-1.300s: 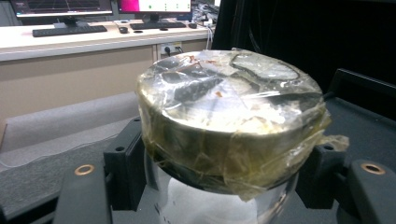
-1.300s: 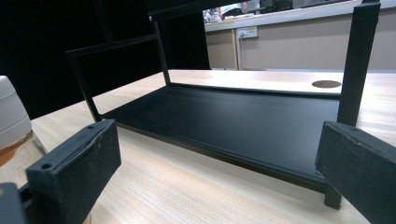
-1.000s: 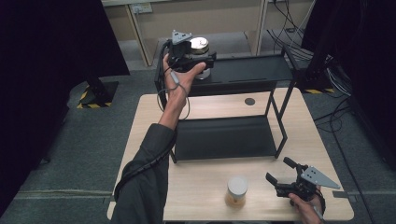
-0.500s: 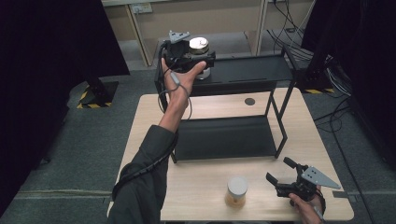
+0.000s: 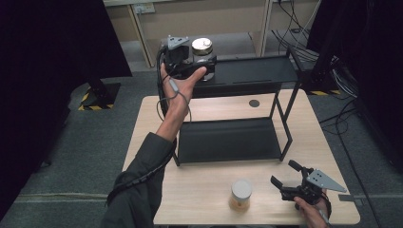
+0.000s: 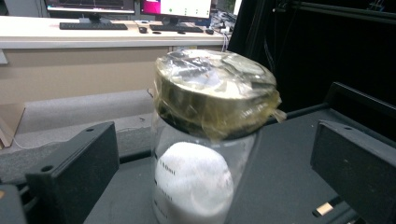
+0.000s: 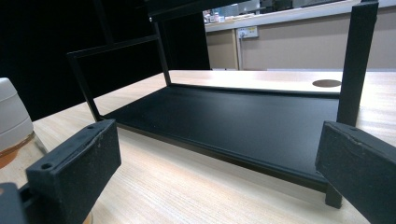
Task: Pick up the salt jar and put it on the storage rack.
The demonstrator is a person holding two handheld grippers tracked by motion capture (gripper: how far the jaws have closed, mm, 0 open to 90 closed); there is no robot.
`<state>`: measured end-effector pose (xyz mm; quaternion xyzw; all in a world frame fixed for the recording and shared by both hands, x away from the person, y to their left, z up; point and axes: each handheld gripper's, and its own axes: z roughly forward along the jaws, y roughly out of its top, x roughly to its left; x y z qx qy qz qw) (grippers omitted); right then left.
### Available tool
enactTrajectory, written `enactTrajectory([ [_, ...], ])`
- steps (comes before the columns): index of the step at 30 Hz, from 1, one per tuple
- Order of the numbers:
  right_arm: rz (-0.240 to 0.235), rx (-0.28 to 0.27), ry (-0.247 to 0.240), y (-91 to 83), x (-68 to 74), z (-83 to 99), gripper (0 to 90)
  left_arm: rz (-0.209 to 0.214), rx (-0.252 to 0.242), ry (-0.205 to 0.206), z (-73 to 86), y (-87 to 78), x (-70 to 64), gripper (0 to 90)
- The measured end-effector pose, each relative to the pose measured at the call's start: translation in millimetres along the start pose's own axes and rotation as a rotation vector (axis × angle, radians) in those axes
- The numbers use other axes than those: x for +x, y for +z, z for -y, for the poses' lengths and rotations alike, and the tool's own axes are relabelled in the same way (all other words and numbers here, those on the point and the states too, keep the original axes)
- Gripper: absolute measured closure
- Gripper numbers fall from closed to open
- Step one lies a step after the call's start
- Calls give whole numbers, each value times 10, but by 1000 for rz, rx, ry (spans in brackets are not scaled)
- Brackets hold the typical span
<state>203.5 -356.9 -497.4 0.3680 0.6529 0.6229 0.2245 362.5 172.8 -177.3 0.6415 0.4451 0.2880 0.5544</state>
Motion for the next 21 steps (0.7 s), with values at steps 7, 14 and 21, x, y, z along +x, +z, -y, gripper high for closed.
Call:
enactTrajectory([
  [7, 0, 1, -1, 1, 2, 0, 3, 22, -6, 26, 79, -117, 4, 8],
  [14, 0, 1, 0, 2, -1, 0, 3, 48, -3, 46, 200, -178, 37, 8],
  [21, -1, 2, 0, 2, -1, 0, 3, 92, -24, 50, 339, -262, 51, 8],
])
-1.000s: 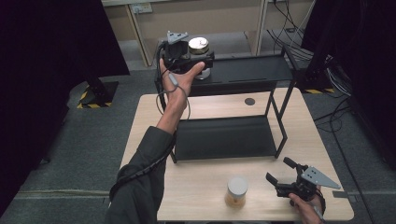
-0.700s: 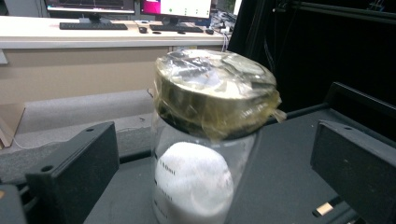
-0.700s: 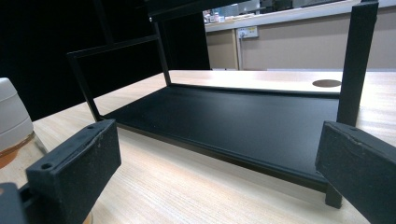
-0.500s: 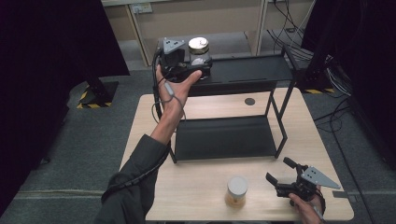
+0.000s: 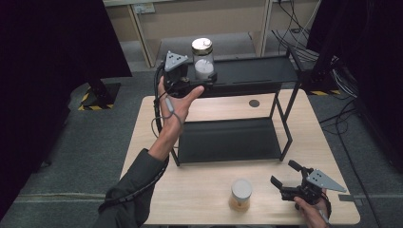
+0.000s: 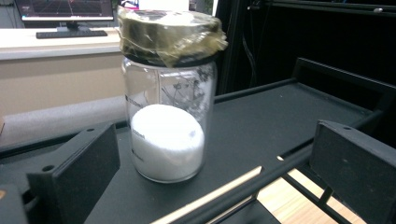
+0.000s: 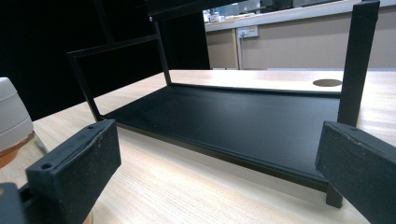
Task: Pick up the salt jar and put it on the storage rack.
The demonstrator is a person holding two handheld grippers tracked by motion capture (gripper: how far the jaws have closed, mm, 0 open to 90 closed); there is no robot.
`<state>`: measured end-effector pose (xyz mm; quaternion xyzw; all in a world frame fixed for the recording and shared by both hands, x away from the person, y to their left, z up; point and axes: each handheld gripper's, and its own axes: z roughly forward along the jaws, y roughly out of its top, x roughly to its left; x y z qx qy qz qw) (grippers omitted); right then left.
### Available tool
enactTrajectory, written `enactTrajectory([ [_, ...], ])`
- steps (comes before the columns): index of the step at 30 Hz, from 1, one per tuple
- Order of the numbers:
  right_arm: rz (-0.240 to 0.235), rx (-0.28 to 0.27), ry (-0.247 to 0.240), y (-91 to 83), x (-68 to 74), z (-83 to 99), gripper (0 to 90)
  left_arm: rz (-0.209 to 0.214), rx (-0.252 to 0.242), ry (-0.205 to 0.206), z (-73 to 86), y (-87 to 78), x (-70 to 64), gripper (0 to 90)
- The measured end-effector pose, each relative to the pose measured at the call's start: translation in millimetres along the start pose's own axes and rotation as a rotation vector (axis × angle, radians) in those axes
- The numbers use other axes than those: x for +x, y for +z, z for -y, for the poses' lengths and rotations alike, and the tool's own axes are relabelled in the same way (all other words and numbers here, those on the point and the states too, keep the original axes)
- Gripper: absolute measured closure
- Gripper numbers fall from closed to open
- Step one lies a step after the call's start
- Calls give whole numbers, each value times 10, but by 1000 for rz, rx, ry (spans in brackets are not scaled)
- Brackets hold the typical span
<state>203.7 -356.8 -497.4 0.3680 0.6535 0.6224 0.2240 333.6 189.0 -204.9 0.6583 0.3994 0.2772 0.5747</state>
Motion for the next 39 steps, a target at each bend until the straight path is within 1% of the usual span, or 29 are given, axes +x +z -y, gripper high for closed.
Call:
enactTrajectory([
  [4, -1, -1, 0, -1, -1, 0, 3, 27, -16, -3, 83, -73, 0, 8],
  [7, -1, -1, 2, -2, -2, 0, 3, 43, -27, 10, 160, -130, -21, 9],
  [13, -1, 1, 0, 3, -2, 0, 3, 92, -27, 15, 316, -209, -36, 10],
  [16, -2, -1, -1, -1, -1, -1, 3, 125, -23, -3, 395, -224, -11, 10],
  [21, -1, -1, 2, -2, -3, -1, 3, 163, -25, 6, 551, -254, -3, 10],
  [26, -2, -2, 3, -4, -5, -1, 3, 187, -54, 19, 793, -312, -14, 10],
  [29, -2, -1, 2, -2, -4, 0, 3, 183, -61, 50, 938, -342, -45, 10],
  [31, -1, -1, 2, 0, -4, 1, 3, 202, -53, 40, 1022, -351, -26, 10],
  [32, -1, 0, 3, 0, -4, 0, 3, 203, -52, 40, 1069, -357, -26, 9],
  [34, -2, -2, 1, -1, -5, 2, 3, 195, -53, 55, 1166, -376, -42, 9],
  [37, -4, -3, 0, 2, -10, 4, 3, 207, -54, 36, 1306, -393, -12, 9],
  [39, -5, -2, 0, 4, -10, 4, 3, 197, -54, 45, 1384, -404, -16, 8],
])
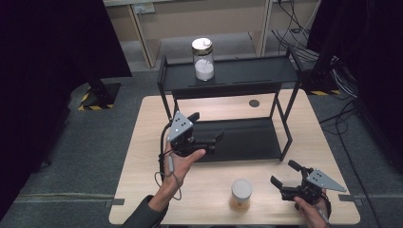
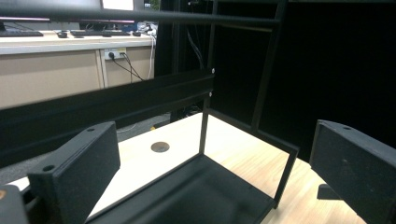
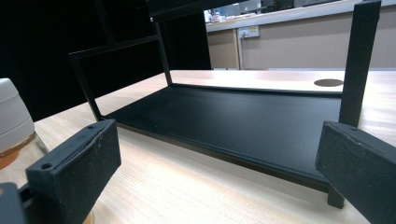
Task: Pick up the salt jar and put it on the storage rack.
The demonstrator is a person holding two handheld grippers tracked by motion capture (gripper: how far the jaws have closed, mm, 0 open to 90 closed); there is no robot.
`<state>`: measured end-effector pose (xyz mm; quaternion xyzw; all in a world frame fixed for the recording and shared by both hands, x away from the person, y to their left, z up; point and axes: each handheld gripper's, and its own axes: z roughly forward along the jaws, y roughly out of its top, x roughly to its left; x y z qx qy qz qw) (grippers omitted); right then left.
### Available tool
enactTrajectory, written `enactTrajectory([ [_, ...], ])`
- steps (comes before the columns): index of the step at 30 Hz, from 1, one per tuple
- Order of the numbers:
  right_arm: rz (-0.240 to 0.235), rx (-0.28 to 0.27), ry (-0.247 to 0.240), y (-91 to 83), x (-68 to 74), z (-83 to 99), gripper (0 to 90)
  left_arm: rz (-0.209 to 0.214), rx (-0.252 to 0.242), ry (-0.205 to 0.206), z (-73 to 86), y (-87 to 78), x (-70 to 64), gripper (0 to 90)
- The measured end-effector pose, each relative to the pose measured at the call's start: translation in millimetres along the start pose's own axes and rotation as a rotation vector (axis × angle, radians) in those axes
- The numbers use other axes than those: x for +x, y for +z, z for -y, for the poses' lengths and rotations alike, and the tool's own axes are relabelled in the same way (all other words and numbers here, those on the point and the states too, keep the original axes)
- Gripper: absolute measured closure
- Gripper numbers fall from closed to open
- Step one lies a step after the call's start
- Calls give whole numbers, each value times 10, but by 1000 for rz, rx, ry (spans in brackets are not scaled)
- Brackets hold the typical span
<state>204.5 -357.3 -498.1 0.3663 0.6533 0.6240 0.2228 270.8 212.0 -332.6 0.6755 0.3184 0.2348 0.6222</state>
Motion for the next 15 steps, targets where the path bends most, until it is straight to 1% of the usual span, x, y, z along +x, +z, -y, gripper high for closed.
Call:
enactTrajectory([
  [1, 0, 0, -1, 1, 1, 0, 3, -1, 2, 4, 35, -4, -2, 9],
  [4, 1, 0, -1, 0, 2, 1, 3, 11, 1, -2, 150, -14, 5, 9],
  [7, 0, -1, 0, -1, 0, 2, 3, 13, 5, 16, 276, -17, -22, 8],
  [9, 1, 0, 0, 0, -1, 2, 3, 20, 4, 14, 357, -18, -22, 8],
  [11, 0, 0, 0, 0, -1, 3, 3, 18, 7, 26, 425, -19, -31, 7],
  [15, 1, -2, 0, -2, -1, 4, 3, 27, 11, 19, 579, -23, -33, 4],
])
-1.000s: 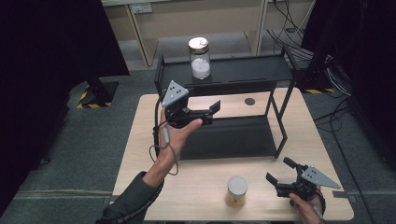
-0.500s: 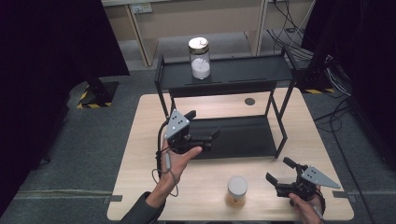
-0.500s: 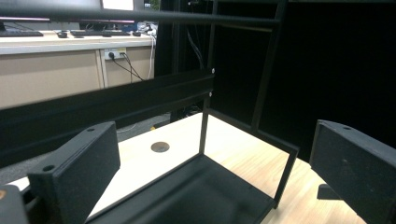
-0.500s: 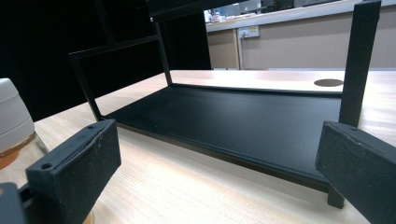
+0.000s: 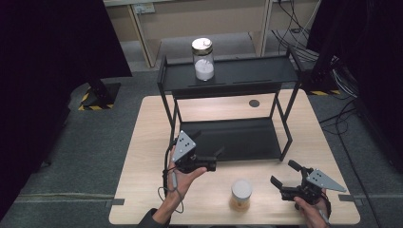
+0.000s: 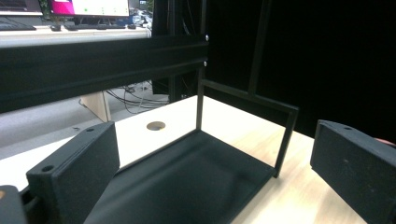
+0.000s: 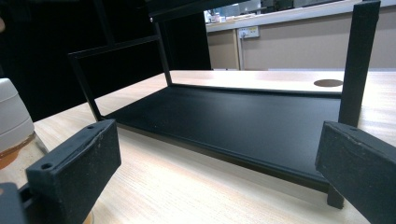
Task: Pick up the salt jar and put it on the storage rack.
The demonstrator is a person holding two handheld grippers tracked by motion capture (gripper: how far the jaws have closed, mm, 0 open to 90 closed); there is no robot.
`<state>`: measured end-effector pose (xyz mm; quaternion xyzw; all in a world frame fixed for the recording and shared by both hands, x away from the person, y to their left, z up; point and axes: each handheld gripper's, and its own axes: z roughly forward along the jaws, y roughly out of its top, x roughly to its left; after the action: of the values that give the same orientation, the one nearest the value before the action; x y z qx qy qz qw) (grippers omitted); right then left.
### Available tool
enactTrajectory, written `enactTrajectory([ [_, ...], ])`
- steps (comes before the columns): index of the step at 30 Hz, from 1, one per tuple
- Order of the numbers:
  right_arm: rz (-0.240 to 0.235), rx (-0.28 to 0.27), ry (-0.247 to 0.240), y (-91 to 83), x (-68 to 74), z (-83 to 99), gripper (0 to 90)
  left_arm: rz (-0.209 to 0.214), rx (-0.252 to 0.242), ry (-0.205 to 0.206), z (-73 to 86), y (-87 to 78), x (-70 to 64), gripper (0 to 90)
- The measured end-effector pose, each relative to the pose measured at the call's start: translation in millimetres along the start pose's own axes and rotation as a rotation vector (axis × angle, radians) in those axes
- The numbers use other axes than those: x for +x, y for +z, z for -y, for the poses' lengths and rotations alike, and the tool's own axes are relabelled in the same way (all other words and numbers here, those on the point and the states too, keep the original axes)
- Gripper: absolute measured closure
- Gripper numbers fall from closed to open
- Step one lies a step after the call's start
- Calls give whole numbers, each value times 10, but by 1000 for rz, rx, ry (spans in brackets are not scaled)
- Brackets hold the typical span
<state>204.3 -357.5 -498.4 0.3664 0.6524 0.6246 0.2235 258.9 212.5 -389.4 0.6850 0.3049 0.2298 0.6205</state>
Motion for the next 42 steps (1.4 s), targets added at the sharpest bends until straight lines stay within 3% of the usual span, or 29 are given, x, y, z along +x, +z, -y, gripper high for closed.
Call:
enactTrajectory([
  [15, -2, 4, -1, 7, -3, 0, 3, 11, 14, -17, 539, 23, 26, 2],
  [28, -5, 4, -3, 5, -6, -1, 3, 29, 28, 3, 794, 26, 20, 2],
  [36, -7, 5, -6, 7, -7, -3, 3, 9, 48, -23, 964, -15, 36, 4],
  [42, -8, 4, -2, 5, -16, -1, 3, 0, 41, -14, 1036, -59, 25, 3],
])
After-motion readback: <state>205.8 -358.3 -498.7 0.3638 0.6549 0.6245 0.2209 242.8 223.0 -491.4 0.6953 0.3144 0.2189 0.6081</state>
